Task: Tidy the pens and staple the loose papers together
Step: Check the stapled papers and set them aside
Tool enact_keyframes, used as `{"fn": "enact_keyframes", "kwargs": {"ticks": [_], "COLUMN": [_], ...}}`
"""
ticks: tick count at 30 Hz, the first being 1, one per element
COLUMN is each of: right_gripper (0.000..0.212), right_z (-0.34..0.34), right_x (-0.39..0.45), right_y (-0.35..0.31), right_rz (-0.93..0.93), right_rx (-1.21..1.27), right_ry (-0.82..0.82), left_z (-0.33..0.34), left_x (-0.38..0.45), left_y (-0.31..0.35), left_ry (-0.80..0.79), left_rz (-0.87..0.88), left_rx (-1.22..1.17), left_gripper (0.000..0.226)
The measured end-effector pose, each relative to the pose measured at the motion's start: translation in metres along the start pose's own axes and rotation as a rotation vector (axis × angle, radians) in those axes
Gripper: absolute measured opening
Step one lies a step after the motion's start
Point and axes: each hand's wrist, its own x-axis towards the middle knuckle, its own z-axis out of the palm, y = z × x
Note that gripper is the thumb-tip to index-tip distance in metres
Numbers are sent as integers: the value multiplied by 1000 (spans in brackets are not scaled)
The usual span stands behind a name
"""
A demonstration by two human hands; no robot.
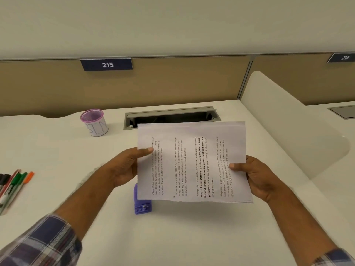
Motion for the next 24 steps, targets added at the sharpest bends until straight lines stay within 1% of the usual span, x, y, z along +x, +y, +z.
{"fn": "enact_keyframes", "kwargs": {"ticks": [4,8,10,14,16,18,20,22,24], "right_gripper": [29,21,18,17,14,17,21,20,18], "right_z": [-5,-2,3,12,12,12,13,15,16], "right_x": [-1,-2,-1,-2,-1,1,2,1,2], "right_y": [0,2,6,18,31,50,68,76,75], "right_rz": [-50,-163,-247,-407,-422,-365,-313,-334,-360], "right_rx": [-82,-218,-269,-292,-310,-310,-325,-326,-310], "right_ry": [54,205,274,371,418,446,430,431,468], "left_z": [7,21,30,46,48,50,53,58,60], "left_x": [4,4,3,2,5,10,13,12,12], "left_y": [1,-3,-7,-18,-29,-43,-55,-58,-59], "left_ry": [76,183,223,305,324,338,382,417,435], "left_rz": [31,227,332,464,457,397,363,394,400], "left_rx": [70,185,189,180,178,207,221,227,246], "left_gripper": [28,15,10,11,11,7,7,10,14]}}
